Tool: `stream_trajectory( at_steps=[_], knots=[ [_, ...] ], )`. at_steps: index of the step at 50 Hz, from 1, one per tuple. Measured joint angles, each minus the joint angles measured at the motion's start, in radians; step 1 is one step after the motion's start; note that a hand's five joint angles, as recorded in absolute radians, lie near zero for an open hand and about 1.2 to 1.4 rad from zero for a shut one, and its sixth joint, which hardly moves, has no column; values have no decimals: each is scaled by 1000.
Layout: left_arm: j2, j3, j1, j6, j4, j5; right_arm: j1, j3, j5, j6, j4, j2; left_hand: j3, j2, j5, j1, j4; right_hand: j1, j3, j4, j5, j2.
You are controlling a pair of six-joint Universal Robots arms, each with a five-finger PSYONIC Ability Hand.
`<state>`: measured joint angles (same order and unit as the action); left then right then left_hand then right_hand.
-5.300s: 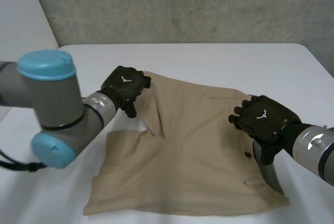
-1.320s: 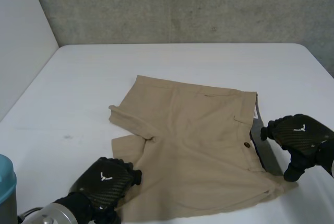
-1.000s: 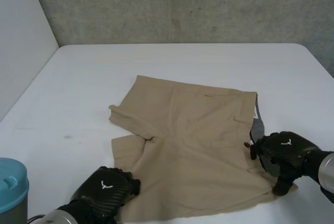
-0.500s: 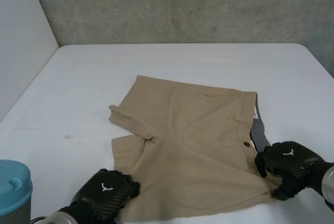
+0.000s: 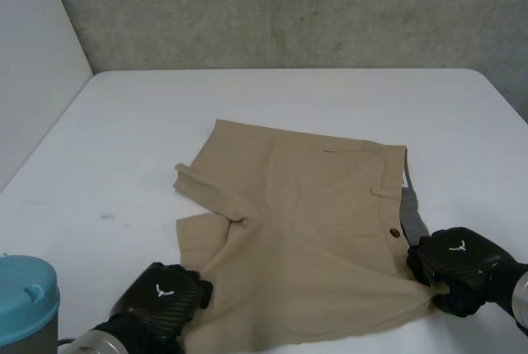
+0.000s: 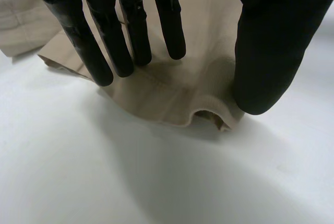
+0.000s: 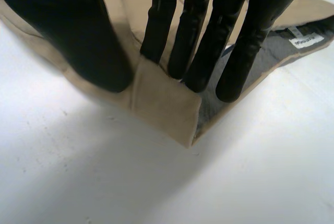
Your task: Fold the shorts.
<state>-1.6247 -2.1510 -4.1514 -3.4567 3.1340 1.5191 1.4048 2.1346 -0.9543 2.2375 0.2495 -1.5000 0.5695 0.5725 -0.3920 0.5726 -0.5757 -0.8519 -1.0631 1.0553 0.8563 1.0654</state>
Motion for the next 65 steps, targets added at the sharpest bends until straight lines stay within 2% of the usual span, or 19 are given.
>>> stream_trajectory(
  at_steps=[3,4,16,17,20,28,35,38,44,51,55,60,63,65],
  knots=[
    [-8,0,1,0,0,0,1,-1,7,6,-13,4,0,0,0,0,0,0,0,0,0,0],
    [-10,0,3,0,0,0,1,-2,9,9,-17,5,0,0,0,0,0,-53,-103,128,116,103],
    [-19,0,13,1,0,2,5,-6,18,50,-30,14,59,55,-51,59,-50,-79,-111,133,125,103],
    [-20,0,13,1,1,1,5,-6,19,54,-30,15,314,312,-311,341,-310,-79,-111,133,126,103],
    [-25,0,14,1,4,1,5,-6,18,61,-29,15,556,556,-557,544,-556,-79,-111,133,127,103],
    [-5,9,15,-4,10,8,-1,-8,11,65,-10,-11,615,616,-583,544,-619,-79,-111,133,127,103],
    [116,32,14,-9,-11,21,-32,-21,12,59,70,-156,615,616,-583,544,-619,-79,-111,133,127,103],
    [243,71,13,-10,-68,23,-56,-55,14,56,145,-294,615,616,-583,544,-619,-79,-111,133,127,103],
    [376,143,11,-11,-175,22,-67,-123,18,56,237,-454,615,616,-583,544,-619,-79,-111,133,127,103],
    [452,209,11,-11,-252,18,-65,-177,39,57,287,-545,617,619,-583,544,-623,-79,-111,133,128,103],
    [448,224,7,-12,-256,15,-68,-176,65,55,285,-541,620,621,-583,544,-623,-79,-111,133,131,103],
    [401,229,0,-21,-226,12,-78,-168,91,50,258,-469,620,622,-583,544,-623,-84,-111,133,133,103],
    [346,235,-4,-34,-182,11,-79,-169,100,47,233,-396,620,622,-583,544,-624,-84,-111,133,135,103],
    [250,254,-7,-62,-105,10,-69,-185,101,47,203,-292,620,622,-583,544,-624,-84,-111,133,137,103]
  ],
)
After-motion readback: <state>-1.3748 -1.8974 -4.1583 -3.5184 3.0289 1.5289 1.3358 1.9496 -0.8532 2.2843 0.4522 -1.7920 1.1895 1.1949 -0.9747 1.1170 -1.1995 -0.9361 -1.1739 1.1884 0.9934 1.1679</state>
